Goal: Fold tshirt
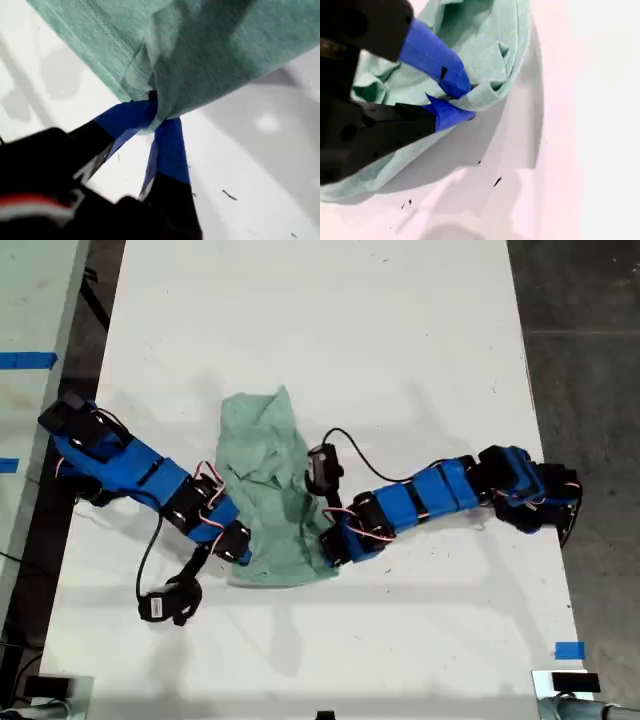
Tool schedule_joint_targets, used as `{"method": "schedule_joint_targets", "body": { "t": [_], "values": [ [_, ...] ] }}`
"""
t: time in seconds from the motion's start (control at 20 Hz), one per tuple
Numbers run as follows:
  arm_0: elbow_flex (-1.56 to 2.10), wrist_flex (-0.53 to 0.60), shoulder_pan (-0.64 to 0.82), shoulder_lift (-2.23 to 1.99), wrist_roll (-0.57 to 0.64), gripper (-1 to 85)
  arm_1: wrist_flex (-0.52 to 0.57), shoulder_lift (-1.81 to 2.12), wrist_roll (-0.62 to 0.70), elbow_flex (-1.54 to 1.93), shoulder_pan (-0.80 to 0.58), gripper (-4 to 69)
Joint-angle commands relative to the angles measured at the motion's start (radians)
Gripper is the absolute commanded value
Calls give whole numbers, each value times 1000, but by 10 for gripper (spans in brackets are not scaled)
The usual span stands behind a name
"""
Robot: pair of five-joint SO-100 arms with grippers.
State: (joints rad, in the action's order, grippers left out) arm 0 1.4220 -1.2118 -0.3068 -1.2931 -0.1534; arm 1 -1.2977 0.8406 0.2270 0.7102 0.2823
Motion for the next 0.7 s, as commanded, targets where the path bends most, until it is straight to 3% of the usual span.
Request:
{"method": "schedule_joint_targets", "body": {
  "t": [0.0,0.15,0.35,0.65],
  "values": [
    [-161,-11,-14,-54,-17,1,-18,186,71,-44,-26,-12],
    [-156,-46,40,-121,-21,1,14,219,202,-44,-132,-12],
    [-69,-140,210,-221,43,1,140,206,342,-40,-279,-12],
    [376,-66,606,-623,227,1,305,178,488,-40,-483,-12]
  ]
}}
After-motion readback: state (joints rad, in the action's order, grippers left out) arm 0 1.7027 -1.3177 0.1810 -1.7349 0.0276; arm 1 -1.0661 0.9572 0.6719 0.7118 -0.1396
